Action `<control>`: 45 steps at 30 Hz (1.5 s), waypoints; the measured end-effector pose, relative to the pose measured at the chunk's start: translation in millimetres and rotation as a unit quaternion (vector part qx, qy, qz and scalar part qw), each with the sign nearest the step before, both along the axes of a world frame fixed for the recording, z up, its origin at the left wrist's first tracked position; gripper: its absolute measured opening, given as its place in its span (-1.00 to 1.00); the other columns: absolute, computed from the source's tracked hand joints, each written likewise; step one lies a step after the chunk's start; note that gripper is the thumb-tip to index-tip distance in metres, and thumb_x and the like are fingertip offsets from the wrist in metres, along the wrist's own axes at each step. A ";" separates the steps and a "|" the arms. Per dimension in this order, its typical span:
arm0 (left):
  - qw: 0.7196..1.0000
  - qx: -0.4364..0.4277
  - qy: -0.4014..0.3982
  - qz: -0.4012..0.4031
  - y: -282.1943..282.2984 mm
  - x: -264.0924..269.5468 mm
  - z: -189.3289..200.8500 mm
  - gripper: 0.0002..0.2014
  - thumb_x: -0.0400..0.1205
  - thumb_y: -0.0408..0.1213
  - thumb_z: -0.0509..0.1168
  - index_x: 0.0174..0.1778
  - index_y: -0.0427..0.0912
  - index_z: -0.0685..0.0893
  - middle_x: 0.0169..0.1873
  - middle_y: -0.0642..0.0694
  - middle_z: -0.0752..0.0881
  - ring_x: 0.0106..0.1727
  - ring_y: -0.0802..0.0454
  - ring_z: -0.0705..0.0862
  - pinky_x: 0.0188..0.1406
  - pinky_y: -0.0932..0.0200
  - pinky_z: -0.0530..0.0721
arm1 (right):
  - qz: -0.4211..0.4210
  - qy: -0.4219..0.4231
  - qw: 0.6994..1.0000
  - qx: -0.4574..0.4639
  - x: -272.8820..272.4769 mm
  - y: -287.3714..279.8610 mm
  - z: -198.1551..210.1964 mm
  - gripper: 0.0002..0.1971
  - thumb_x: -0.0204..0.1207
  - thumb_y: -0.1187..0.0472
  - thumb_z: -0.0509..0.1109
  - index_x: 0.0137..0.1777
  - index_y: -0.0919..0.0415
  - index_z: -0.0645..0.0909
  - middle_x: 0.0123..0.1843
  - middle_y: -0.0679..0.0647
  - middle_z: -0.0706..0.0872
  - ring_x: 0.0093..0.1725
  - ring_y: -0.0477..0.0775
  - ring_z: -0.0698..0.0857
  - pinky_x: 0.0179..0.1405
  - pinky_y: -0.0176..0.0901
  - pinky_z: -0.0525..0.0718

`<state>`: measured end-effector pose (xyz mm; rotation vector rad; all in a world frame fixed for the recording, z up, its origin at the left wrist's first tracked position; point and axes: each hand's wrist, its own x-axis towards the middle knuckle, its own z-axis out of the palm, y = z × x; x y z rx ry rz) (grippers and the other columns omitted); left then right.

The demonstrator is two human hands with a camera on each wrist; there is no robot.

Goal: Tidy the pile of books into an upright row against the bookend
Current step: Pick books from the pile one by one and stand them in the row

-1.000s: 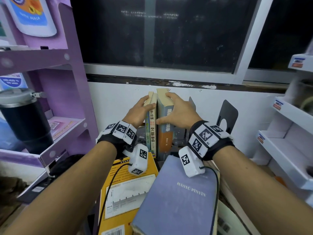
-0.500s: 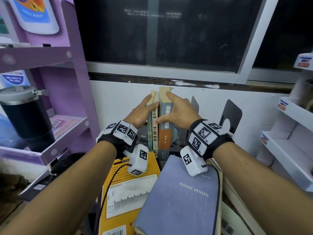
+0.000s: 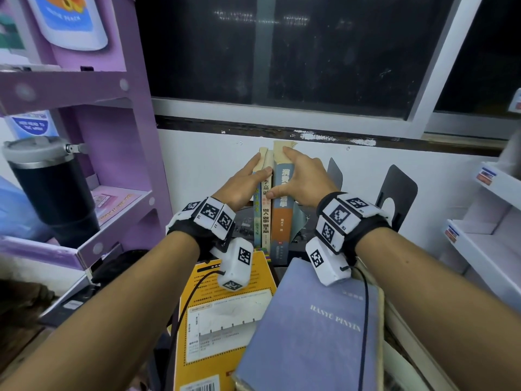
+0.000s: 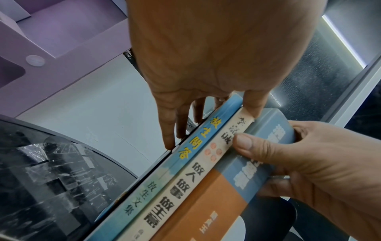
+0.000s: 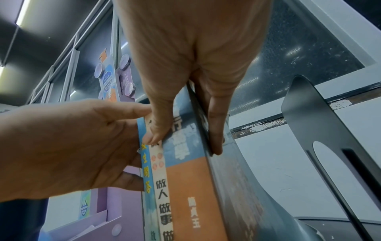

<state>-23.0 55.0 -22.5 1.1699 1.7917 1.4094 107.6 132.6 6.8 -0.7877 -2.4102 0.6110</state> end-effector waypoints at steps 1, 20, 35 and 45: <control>1.000 0.000 0.000 0.001 0.1 0.2 0.3 -0.39 0.71 0.07 0.12 0.67 0.24 0.04 0.53 -0.12 0.46 0.48 -0.13 0.49 0.47 -0.24 0.43 | 0.000 0.000 1.000 -0.001 -0.2 0.4 0.5 -0.13 0.19 0.07 0.74 0.47 0.23 0.40 0.25 0.22 0.66 0.18 0.16 0.65 0.01 -0.05 0.73; 1.000 -0.014 -0.008 0.009 -13.8 12.3 11.9 -0.36 0.69 0.09 0.15 0.67 0.16 0.06 0.48 -0.06 0.50 0.40 -0.13 0.54 0.34 -0.24 0.56 | 0.008 -0.080 0.996 -0.038 9.0 -2.2 10.9 0.11 0.28 0.03 0.69 0.68 0.10 0.00 0.30 0.15 0.62 0.07 0.06 0.58 -0.03 -0.20 0.56; 0.992 -0.109 0.054 0.018 -69.3 50.3 20.3 -0.44 0.69 -0.03 0.22 0.58 -0.07 0.24 0.41 -0.14 0.47 0.30 -0.21 0.53 0.30 -0.14 0.56 | -0.008 -0.182 0.978 -0.101 85.6 -47.1 22.4 -0.13 0.45 -0.25 0.43 0.65 0.08 0.16 0.44 0.17 0.57 0.13 0.17 0.73 0.16 0.11 0.73; 0.974 -0.209 0.085 -0.032 -105.9 97.7 9.1 -0.50 0.71 -0.06 0.20 0.52 -0.20 0.30 -0.07 -0.16 0.46 -0.11 -0.13 0.51 -0.03 -0.06 0.56 | -0.063 -0.228 0.963 -0.132 142.1 -98.0 2.7 -0.29 0.60 -0.21 0.29 0.38 0.50 0.50 -0.17 0.20 0.54 -0.13 0.15 0.60 -0.08 -0.04 0.59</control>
